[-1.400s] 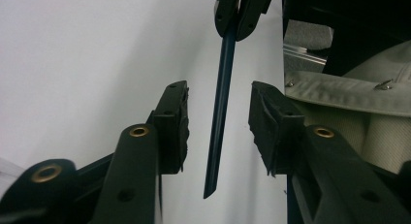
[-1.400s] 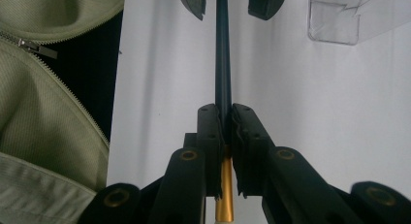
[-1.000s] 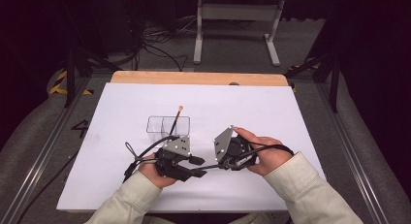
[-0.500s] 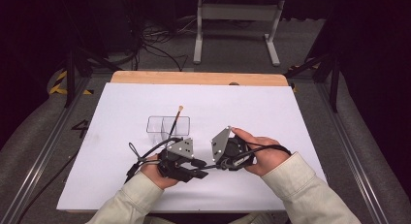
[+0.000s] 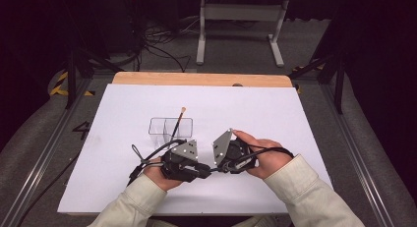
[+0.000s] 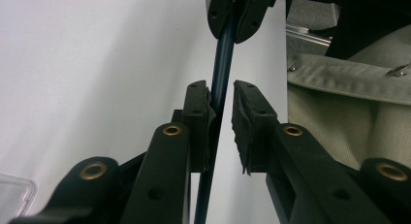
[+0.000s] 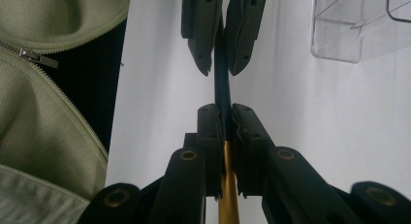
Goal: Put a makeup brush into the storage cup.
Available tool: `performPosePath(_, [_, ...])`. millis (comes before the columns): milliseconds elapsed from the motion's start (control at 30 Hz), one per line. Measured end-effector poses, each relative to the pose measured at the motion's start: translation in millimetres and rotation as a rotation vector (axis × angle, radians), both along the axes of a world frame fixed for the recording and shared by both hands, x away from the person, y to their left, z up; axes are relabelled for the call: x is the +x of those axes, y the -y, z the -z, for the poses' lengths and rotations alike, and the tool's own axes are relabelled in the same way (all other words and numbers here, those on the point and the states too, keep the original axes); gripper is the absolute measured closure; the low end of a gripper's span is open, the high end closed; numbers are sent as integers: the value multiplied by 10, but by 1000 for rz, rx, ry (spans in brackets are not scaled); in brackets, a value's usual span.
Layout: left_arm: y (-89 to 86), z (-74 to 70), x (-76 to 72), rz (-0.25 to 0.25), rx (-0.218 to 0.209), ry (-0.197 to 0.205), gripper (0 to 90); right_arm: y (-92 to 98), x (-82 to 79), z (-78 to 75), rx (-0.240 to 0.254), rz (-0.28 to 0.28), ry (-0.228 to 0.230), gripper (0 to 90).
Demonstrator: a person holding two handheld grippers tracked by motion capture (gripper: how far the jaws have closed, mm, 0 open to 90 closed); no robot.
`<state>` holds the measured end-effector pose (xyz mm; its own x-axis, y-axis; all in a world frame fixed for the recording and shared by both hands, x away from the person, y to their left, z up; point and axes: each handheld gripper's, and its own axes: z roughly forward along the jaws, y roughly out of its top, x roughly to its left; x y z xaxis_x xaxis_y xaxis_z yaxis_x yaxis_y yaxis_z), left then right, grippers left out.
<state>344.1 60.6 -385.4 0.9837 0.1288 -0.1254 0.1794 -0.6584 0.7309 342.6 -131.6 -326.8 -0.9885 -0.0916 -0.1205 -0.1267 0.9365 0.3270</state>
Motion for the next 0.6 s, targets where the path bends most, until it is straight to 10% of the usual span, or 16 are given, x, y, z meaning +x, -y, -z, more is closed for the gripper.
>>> performPosePath(600, [54, 32, -13, 14, 53, 17, 809, -6, -2, 13, 2, -5, -22, 829])
